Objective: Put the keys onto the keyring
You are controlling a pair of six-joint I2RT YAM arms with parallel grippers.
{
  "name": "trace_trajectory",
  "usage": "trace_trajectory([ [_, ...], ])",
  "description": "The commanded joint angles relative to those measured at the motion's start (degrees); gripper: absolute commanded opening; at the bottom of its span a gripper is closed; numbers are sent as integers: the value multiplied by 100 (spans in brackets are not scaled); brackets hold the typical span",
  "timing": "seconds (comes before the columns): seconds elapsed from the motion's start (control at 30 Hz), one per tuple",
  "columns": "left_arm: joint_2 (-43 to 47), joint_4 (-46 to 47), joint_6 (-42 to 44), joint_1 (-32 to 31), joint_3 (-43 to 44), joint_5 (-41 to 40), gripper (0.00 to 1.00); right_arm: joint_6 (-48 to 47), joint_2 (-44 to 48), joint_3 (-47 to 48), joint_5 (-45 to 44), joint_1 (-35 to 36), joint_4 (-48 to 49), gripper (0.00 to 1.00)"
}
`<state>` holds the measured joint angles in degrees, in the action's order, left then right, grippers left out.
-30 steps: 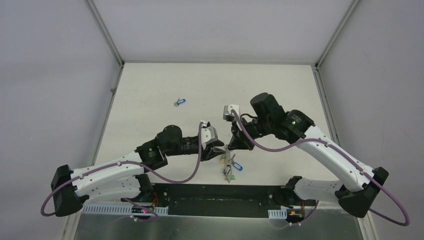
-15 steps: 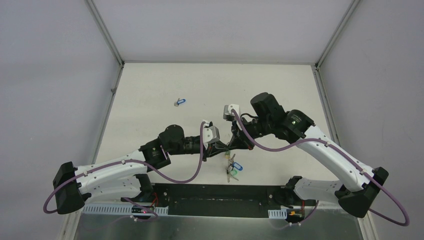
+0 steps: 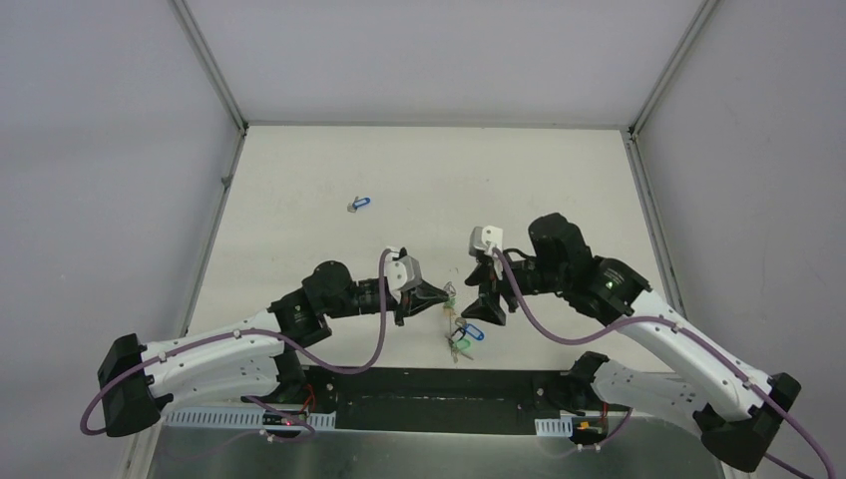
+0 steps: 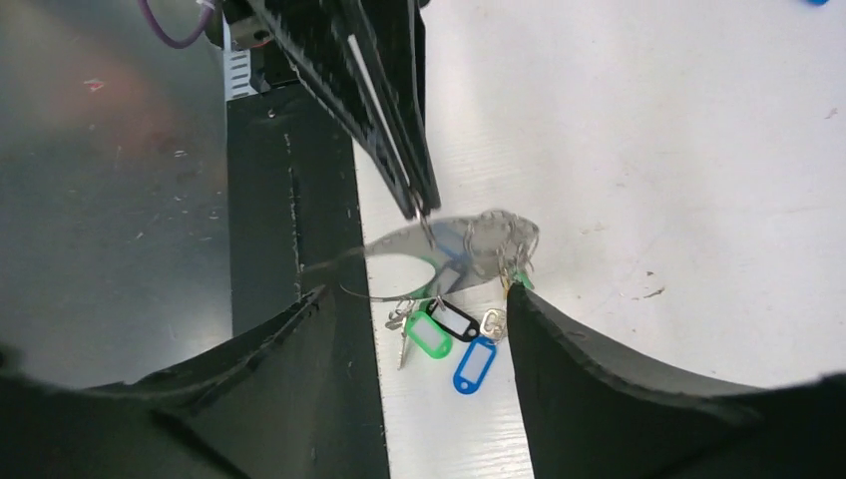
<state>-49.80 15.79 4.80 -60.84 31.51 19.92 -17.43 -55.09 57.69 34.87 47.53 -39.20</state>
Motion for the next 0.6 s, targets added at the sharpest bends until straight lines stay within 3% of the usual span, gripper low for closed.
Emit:
trace_trajectory([
  [0.0, 527, 1224, -127, -60, -390, -274, 0, 208, 769, -681, -224, -35, 1556, 66],
  [0.13, 758, 1722, 11, -60, -663, -25, 0, 434, 1105, -1134, 29, -36, 2431, 65],
  [0.3, 810, 2117, 144, -60, -777, 329, 0, 694, 1123, -1381, 481, -41, 3226, 52],
  [0.57, 724, 2250, 171, -59, -734, 451, 0, 664, 959, -1358, 960, -37, 3552, 28],
])
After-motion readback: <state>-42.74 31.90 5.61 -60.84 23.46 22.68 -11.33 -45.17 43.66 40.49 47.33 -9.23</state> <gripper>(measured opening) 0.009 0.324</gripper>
